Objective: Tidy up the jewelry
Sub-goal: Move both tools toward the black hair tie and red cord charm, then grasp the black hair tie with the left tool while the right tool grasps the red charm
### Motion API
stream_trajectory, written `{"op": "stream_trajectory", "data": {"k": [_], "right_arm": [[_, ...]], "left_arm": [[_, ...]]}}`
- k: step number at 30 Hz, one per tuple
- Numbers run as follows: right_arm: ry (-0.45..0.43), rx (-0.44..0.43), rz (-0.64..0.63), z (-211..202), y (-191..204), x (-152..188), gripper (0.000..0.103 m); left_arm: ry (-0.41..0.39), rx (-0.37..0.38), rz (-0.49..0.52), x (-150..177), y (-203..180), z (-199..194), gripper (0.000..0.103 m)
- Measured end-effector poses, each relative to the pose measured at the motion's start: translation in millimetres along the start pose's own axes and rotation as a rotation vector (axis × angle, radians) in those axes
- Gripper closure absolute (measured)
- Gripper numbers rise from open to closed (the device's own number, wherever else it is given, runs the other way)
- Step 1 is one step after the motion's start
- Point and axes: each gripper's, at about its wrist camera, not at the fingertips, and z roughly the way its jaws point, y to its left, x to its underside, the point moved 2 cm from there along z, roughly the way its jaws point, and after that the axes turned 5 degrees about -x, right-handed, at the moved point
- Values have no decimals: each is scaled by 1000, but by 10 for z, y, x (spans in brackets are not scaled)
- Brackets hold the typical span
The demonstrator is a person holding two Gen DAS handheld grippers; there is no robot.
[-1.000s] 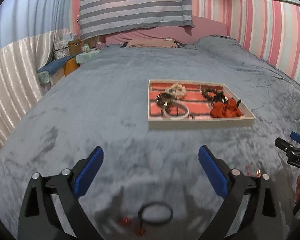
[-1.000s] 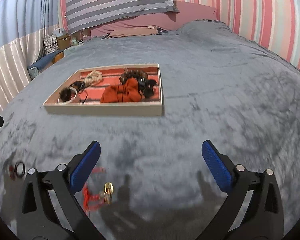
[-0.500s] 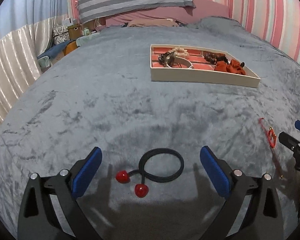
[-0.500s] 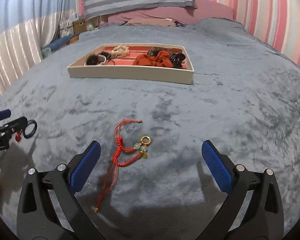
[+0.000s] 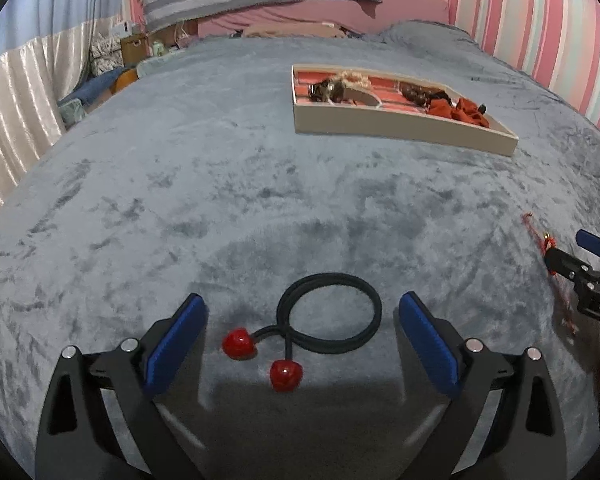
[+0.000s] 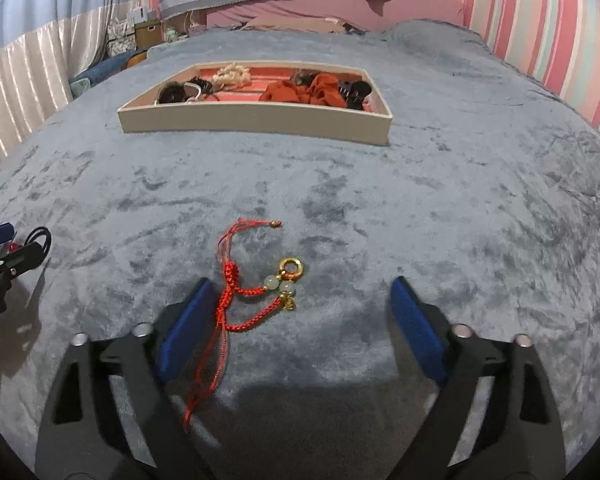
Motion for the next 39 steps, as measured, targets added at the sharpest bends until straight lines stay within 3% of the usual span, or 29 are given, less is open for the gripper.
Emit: {"op": "stream_trajectory", "data": {"k": [2,4,9,13,17,21,25,39], "right_arm": [[12,-15,5,38,-2,6,30],[13,-34,19,52,-22,7,39],[18,-57,26,63,-17,17,52],[23,-66,8,75,25,15,64],[28,-67,-3,86,68,14,71],[31,-90,14,95,49,13,78],[30,-110,19,94,46,9,89],[-4,-146,58,27,-17,-6,93]], "left_arm": [[11,3,-9,4,21,24,17],[8,13,-5,5,14,21,32],[9,5,35,17,-62,21,43],[12,24,34,3,-55,31,62],[12,30,40,-16,-72,39,70],[9,41,43,-35,-88,38,87],[5,44,44,-37,-90,27,87],[4,46,43,-51,-95,19,87]]}}
